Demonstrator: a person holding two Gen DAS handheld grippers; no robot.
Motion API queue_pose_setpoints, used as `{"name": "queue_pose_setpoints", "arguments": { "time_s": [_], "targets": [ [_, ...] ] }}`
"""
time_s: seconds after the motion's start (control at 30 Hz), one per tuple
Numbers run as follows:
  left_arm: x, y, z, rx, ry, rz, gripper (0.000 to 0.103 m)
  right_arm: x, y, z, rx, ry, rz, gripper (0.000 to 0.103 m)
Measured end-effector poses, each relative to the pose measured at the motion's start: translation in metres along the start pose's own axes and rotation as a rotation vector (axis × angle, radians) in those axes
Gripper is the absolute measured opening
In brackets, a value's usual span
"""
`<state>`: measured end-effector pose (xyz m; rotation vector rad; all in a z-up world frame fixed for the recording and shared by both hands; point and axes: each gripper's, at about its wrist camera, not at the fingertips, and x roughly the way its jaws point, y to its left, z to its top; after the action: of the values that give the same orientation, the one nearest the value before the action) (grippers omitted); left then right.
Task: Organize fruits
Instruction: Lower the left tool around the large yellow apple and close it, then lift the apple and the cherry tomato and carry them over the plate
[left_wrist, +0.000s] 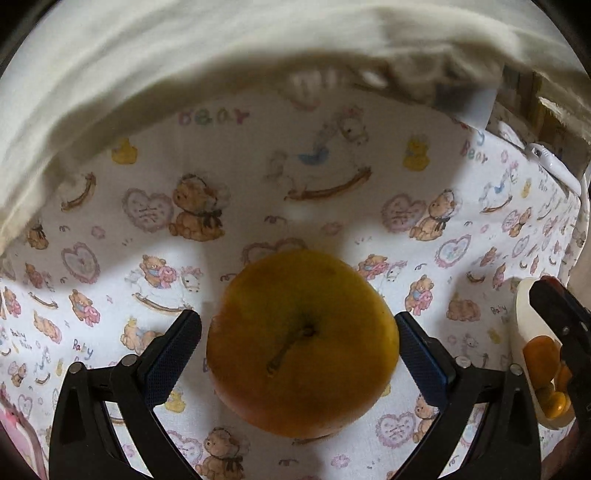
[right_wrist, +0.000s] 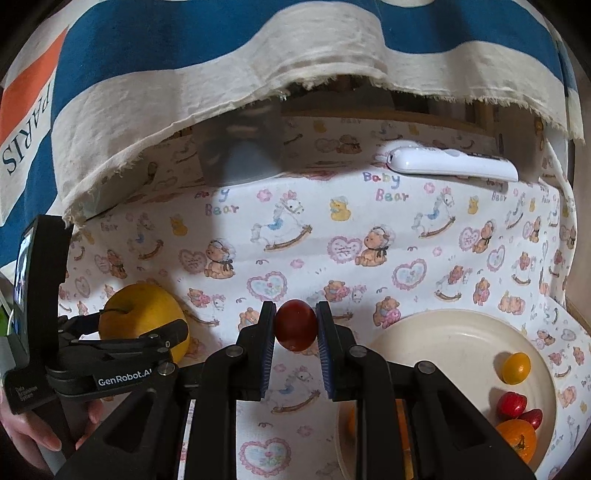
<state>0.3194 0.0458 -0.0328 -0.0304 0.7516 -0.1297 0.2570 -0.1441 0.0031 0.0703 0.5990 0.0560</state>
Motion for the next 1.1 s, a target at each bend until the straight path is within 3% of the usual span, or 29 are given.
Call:
{"name": "queue_pose_setpoints", "arguments": {
  "time_s": [0.03,0.3,0.67,0.77,0.9,1.1],
  "targets": [
    [0.001,-0.004,0.000,-0.005,0.000,-0.018,0.089,0.001,-0.001,0.000,0.005,0.005,0.000,0.022],
    [-0.011,-0.018,-0.013,-0.020,-0.004,-0.001,0.088,-0.001,0.003,0.000,-0.016,-0.007,-0.005,0.022],
    [-0.098,-0.021,-0.032,-0.038,-0.126,0.016,0.088,-0.021,0.019,0.005,-0.076,-0.079,0.028,0.022],
    [-0.121,-0.011,-0.025,-0.046,-0.153,0.018,0.088,-0.040,0.022,0.017,-0.063,-0.106,0.049,0.022],
    [-0.161,-0.023,-0.026,0.023,-0.225,0.017,0.088,-0.073,0.018,0.035,-0.025,-0.145,0.101,0.022],
    [-0.204,-0.047,-0.023,0.077,-0.324,-0.007,0.088,-0.126,0.007,0.055,-0.108,-0.222,0.095,0.022]
  ]
}}
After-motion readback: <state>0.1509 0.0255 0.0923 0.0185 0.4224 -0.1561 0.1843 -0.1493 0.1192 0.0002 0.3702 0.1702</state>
